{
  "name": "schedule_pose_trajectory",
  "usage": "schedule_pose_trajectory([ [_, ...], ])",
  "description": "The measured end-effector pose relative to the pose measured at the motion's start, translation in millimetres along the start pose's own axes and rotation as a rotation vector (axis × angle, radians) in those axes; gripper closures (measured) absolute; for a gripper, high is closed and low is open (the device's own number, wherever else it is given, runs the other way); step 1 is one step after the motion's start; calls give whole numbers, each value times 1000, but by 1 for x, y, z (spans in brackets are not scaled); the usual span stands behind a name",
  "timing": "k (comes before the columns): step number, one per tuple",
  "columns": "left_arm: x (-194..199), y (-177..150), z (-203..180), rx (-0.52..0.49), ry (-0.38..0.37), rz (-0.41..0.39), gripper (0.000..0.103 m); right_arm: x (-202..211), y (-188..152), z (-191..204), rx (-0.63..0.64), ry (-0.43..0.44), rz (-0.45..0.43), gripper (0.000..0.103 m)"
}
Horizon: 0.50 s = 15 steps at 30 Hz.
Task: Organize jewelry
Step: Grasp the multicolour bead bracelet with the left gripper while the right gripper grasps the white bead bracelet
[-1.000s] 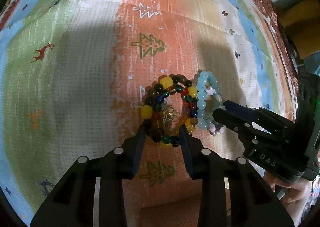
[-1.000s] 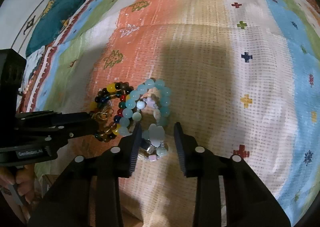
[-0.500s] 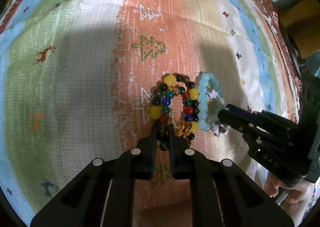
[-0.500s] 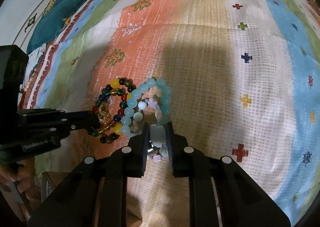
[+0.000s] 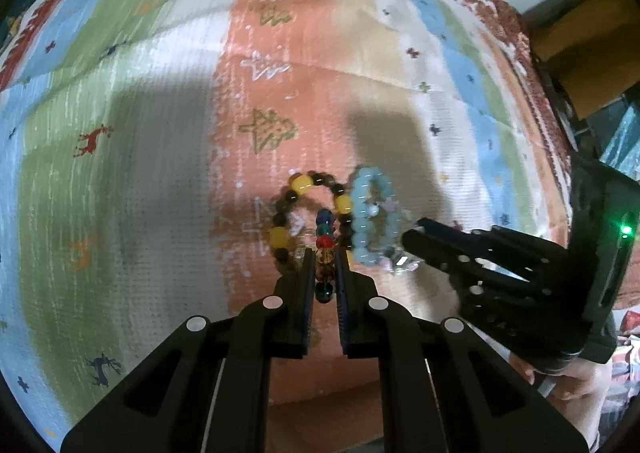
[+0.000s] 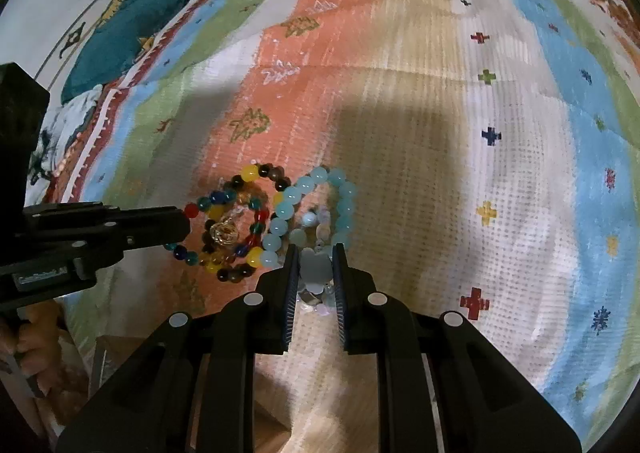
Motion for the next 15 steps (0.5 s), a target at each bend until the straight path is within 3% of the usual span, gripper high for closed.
schedule_pose_trajectory([
  [15, 26, -12, -18, -59, -38, -59, 94, 30, -4, 16, 38, -16, -57, 85],
])
Point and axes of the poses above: each gripper's, at about its wrist camera, not at the fingertips, and x roughly against the way its jaws point, z to its left, y to its top, the point moved 1 cm from there along -x, roughly the way its jaws point, and after that the axes turned 12 degrees about x, right-handed, at the moved point
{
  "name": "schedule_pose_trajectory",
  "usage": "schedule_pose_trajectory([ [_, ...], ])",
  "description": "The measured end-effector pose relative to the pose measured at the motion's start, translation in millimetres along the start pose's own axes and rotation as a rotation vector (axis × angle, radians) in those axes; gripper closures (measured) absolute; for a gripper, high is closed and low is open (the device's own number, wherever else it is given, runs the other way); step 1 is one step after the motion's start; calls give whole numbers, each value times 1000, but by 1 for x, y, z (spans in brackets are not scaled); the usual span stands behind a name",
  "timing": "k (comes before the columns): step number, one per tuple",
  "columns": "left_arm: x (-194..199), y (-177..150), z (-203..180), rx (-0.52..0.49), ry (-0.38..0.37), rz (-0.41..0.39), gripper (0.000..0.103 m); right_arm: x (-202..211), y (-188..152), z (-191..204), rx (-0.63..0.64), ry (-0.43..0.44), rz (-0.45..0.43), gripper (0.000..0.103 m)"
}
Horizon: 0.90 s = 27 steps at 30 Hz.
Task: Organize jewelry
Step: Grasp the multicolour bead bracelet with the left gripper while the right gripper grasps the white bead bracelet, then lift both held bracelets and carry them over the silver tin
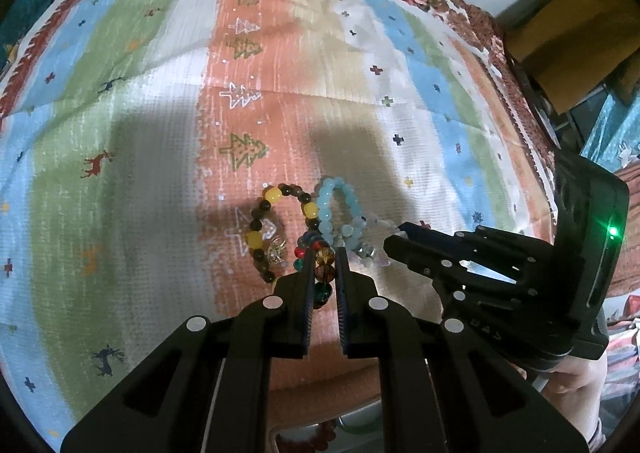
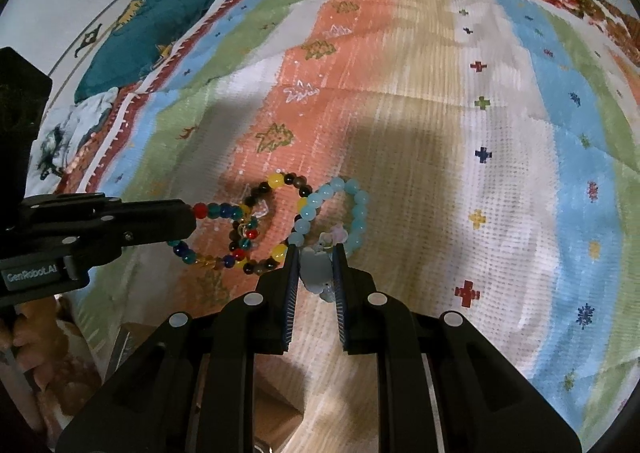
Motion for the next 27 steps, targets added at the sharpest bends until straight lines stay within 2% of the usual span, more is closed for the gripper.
schedule_pose_trajectory([
  [7, 3, -5, -3, -33, 13, -10, 94, 7, -7, 15, 64, -38, 4, 85],
  [18, 15, -13, -8, -73, 24, -47, 94, 20, -15, 29, 105, -61, -15, 85],
  [27, 27, -22, -15, -100, 33, -85, 94, 30, -20, 37, 126, -120, -31, 85],
])
Point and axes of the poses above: each gripper's, at about its wrist camera, not at the fingertips, and x roughly against the way its jaws point, z to its left, y to its top, the point moved 1 cm from there along -x, roughly the way its jaws point, and after that the axes turned 12 degrees about x, right-handed, at the moved point
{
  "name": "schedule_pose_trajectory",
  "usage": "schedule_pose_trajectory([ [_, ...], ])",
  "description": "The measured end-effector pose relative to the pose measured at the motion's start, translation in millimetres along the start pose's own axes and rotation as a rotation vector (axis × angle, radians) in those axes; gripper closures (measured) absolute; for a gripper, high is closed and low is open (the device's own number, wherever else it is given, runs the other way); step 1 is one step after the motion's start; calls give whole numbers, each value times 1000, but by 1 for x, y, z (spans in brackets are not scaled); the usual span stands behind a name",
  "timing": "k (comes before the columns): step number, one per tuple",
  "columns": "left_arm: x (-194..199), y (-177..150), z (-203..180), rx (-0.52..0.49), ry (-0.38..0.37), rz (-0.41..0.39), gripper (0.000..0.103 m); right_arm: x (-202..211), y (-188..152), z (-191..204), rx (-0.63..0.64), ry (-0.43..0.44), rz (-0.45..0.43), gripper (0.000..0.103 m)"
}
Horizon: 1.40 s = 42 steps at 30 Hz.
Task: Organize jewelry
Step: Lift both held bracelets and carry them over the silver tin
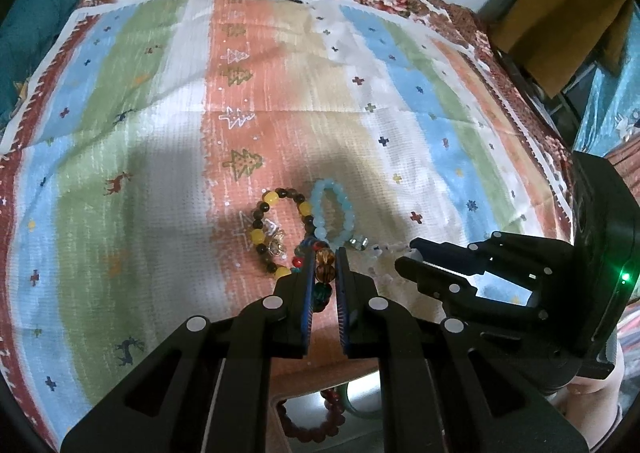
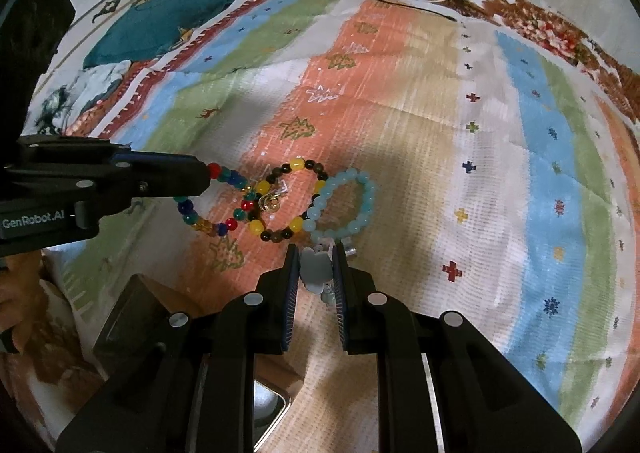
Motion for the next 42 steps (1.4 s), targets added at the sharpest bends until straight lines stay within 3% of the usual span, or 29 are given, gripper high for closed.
schedule_pose_trajectory([
  [20, 28, -18, -17, -73, 66, -126, 94, 47, -14, 9, -80, -123, -148, 85],
  [29, 50, -34, -20, -85, 57, -191, 94, 62, -22, 17, -145, -90, -209, 85],
  [42, 72, -66, -25, -118, 28, -239, 94, 85, -33, 44, -93, -69, -262, 85],
])
Point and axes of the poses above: each gripper's, at about its wrist camera, not at the fingertips, and x roughly against the way its jaws point, z to its left, y to its top, the point moved 1 cm from there along -x, roughly the way its jaws point, and after that the axes turned 12 degrees about x, right-handed, at the moved point
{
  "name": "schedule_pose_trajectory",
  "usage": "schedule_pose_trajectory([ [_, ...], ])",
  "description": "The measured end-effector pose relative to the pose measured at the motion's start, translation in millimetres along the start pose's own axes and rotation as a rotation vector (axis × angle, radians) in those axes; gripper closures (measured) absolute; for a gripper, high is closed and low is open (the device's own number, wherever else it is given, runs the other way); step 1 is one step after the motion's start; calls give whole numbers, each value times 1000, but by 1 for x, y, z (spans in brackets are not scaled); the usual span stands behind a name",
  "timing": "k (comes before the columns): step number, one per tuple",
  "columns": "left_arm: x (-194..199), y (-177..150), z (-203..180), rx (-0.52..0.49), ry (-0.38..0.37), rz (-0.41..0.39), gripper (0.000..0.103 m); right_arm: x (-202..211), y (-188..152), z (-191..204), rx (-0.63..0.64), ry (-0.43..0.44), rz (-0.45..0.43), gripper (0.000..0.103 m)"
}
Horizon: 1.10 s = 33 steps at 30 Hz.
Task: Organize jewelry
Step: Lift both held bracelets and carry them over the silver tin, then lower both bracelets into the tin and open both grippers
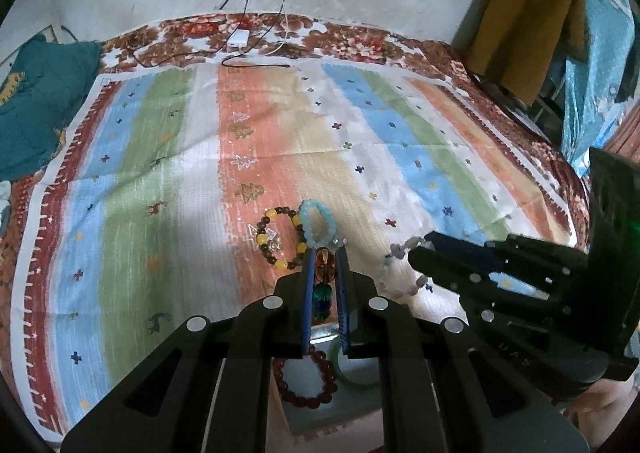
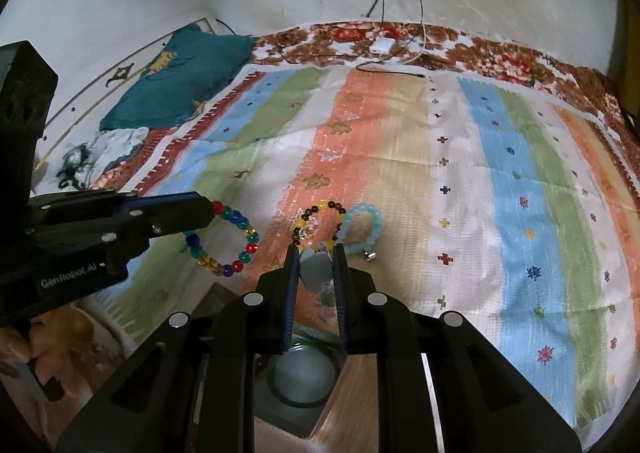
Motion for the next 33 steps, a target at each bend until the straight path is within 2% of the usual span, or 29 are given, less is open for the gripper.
schedule_pose_trajectory([
  [14, 12, -23, -7, -32, -5, -11, 94, 14, -12, 12, 18, 38, -6, 85],
  [23, 4, -39, -7, -22, 19, 49, 93, 15, -27, 20, 10, 52, 12, 85],
  [25, 1, -40, -3, -6, 37, 56, 88, 12, -31, 20, 1, 47, 27, 84],
  [26, 1, -40, -2, -4, 41, 57, 87, 10, -33, 19, -6, 47, 35, 76],
  [27, 1, -39, 0, 2, 43, 55, 85, 10, -34, 18, -11, 46, 37, 64],
  [28, 1, -38, 2, 12, 43, 53, 84, 9, -35, 18, -14, 45, 39, 60],
  [30, 1, -36, 6, 31, 46, 54, 81, 9, -35, 18, -13, 40, 43, 58],
  [33, 0, -35, 11, 48, 59, 53, 69, 6, -36, 16, -21, 32, 53, 51],
])
Point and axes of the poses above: each gripper's, at about its wrist camera, not at the fingertips, and x roughly against the way its jaws point, z to its left, y to its top, the point moved 1 cm from there along -x, roughly the way its jaws point, and after that the axes turned 12 degrees about x, right-handed, at the moved point
